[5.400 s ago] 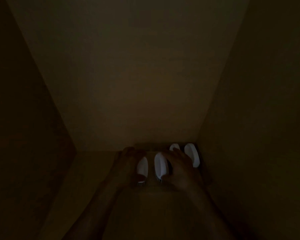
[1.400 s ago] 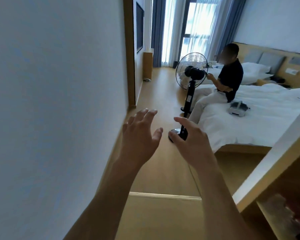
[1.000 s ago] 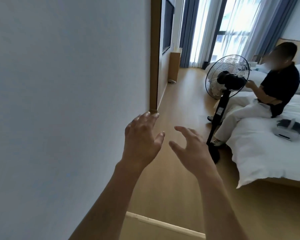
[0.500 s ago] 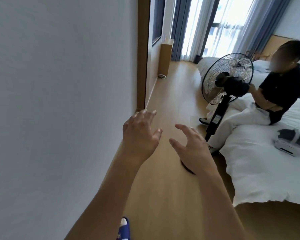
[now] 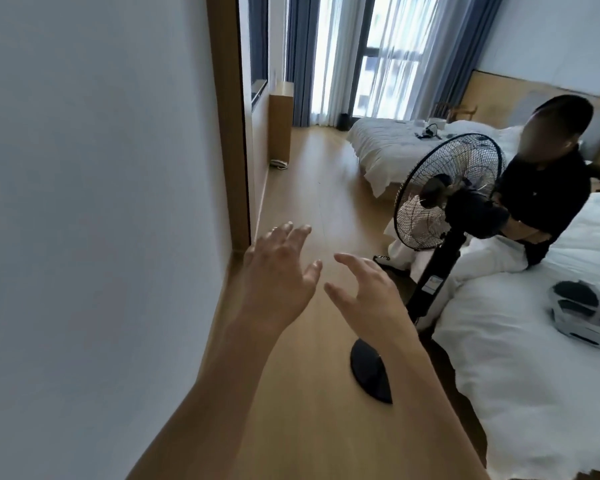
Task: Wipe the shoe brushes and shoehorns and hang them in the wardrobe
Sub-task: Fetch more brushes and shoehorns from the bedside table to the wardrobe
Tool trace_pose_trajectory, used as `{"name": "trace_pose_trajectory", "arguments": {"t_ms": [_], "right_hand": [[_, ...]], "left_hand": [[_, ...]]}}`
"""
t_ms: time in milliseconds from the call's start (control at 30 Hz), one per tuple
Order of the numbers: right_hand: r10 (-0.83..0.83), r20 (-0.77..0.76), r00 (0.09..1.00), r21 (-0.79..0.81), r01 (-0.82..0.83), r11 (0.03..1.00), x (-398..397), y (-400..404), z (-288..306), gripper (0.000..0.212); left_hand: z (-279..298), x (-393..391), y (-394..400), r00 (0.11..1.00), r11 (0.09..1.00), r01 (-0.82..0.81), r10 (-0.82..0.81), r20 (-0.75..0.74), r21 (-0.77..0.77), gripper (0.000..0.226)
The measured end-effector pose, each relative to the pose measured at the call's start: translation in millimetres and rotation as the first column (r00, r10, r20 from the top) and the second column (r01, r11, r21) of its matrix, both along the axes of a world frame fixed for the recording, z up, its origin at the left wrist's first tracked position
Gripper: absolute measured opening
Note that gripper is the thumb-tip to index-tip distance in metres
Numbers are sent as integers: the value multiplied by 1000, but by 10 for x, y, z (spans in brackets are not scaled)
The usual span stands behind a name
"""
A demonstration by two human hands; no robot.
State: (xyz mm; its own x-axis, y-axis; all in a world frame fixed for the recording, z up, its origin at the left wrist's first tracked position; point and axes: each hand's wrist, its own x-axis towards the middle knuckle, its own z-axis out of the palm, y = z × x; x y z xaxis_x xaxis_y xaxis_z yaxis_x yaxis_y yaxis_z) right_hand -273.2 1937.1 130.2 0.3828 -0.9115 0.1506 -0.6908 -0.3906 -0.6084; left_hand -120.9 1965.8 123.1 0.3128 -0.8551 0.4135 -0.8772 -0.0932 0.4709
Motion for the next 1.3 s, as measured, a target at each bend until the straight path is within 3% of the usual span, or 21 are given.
{"name": "trace_pose_trajectory", "arguments": {"t_ms": [367,833,1133,1300], "right_hand": [[65,41,997,23,-66,998,1175,-2088,-225,51],[209,55,976,2,-209,978,2547,-5130,31,52],[85,27,996,39,-86,996,3007,-6703,-151,51],[-29,7,1000,20,29,999,3461,-7777,-89,51]], "left_hand": [[-186,1133,-1886,997,996,-81,81,-3,38,57],[157,2362,-4701,977,976,-214,213,26,39,58],[-97,2933,-6513,993,993,-82,88,-74,80,59],[-49,3396,-7718,999,995,38,-35,-39,96,59]]}}
